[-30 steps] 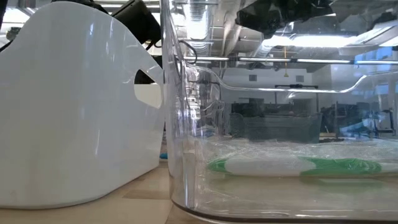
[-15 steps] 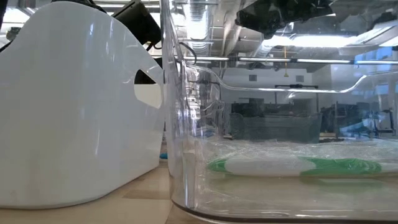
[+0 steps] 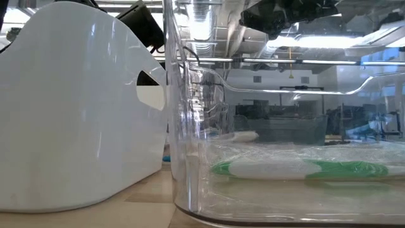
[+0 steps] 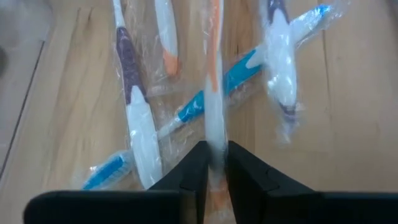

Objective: Pick & Place Toothbrushes
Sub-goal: Put the orange toothbrush into the white bin

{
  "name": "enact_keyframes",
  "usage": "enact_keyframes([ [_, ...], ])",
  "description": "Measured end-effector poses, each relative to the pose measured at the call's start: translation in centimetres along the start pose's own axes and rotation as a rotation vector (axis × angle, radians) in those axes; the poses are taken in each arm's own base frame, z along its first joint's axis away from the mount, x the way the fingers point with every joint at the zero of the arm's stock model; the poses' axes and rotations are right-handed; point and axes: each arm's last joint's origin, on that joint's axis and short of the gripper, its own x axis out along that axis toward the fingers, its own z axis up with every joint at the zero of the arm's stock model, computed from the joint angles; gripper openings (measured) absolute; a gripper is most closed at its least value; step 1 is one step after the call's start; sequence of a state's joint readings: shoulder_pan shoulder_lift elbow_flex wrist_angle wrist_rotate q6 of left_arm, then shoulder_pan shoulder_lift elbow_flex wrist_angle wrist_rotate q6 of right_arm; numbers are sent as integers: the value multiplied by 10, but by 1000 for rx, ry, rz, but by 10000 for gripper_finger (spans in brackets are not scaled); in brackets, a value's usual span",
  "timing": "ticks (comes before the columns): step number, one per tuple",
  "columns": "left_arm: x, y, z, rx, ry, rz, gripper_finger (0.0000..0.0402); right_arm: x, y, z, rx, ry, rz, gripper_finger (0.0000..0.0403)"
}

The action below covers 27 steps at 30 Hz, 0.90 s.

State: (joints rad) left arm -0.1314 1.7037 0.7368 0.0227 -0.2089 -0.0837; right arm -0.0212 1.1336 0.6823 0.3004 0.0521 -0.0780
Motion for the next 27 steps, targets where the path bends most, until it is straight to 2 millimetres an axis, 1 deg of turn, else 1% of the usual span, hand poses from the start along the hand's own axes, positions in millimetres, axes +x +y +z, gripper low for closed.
enact_keyframes([
  [7,5,-1,-3,4,18,-2,52,0,0,0,0,0,0,113],
  [14,5,0,-3,1,22,0,15,0,0,0,0,0,0,113],
  [16,5,0,-3,1,21,10,14,0,0,0,0,-1,0,113],
  [22,-1,3,-1,-3,9,57,14,0,0,0,0,-1,1,113],
  [27,-7,4,3,-14,-17,57,14,0,1,0,-1,0,4,113],
])
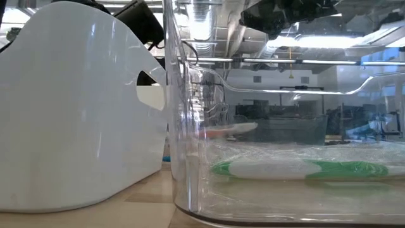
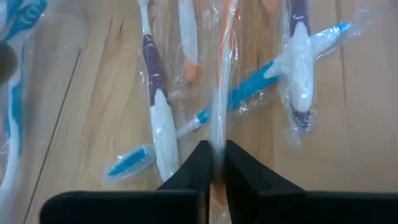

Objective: Pick & Place Toothbrushes
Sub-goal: Put the orange toothbrush into the white bin

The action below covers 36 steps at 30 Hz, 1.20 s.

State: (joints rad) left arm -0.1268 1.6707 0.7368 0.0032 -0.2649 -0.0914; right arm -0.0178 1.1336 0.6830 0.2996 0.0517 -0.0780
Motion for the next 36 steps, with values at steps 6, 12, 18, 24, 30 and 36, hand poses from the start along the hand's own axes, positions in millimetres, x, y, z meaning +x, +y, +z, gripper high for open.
enact_keyframes([
  [6,-10,2,2,-20,2,0,14,0,3,0,-2,-1,12,113],
  [12,-36,8,15,-53,-93,-4,14,0,3,0,-1,-1,12,113],
  [18,-69,11,23,-58,-177,-10,14,0,3,0,-1,-1,12,113],
  [24,-95,-6,24,38,-244,-78,14,0,3,-2,-3,26,14,113],
  [30,-115,-44,15,148,-248,-161,14,0,3,-7,37,74,15,113],
  [36,-148,-76,21,148,-279,-178,14,0,3,-8,39,79,15,113],
])
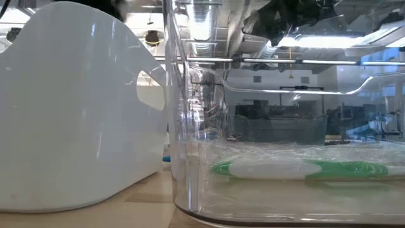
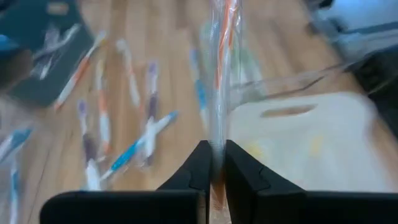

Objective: Pick & Place Toothbrushes
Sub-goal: Put the orange toothbrush into the white bin

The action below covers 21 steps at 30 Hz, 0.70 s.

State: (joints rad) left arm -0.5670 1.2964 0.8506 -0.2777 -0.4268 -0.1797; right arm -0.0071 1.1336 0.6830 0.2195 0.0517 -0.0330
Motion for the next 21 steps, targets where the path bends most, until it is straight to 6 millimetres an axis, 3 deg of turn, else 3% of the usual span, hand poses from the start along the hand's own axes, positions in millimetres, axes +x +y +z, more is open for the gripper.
enact_keyframes([
  [4,-12,-21,6,15,-17,-58,14,0,0,0,0,2,0,113],
  [9,-15,-38,-6,72,73,-114,14,0,0,0,8,2,0,113],
  [21,7,-53,-31,194,285,-202,17,0,0,0,8,-5,0,113],
])
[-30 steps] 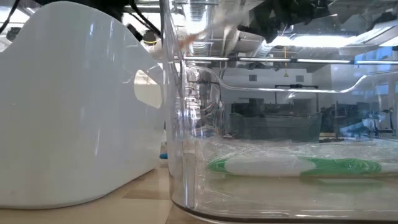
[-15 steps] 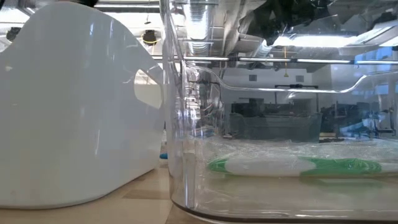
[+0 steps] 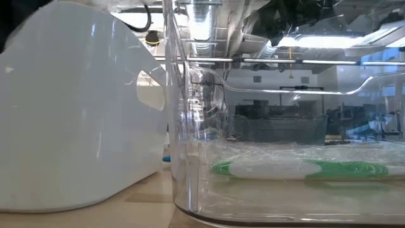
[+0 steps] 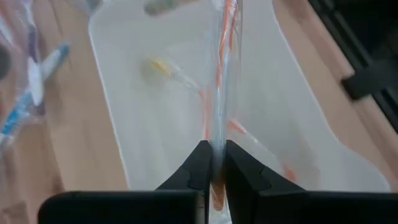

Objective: Pick & Place Toothbrushes
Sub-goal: Put the orange toothbrush into the white bin

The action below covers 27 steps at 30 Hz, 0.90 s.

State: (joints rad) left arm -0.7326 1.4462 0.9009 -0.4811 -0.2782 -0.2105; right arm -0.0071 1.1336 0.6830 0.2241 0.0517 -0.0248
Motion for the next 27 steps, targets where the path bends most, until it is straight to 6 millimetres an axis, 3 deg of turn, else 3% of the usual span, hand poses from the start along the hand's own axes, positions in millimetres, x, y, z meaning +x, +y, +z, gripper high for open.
enact_keyframes([
  [16,0,1,-4,1,41,-5,17,0,0,0,12,-1,1,113],
  [23,3,15,-8,14,114,24,28,0,0,0,18,-1,1,113],
  [27,4,19,-7,40,123,-26,13,0,0,0,18,-2,1,113],
])
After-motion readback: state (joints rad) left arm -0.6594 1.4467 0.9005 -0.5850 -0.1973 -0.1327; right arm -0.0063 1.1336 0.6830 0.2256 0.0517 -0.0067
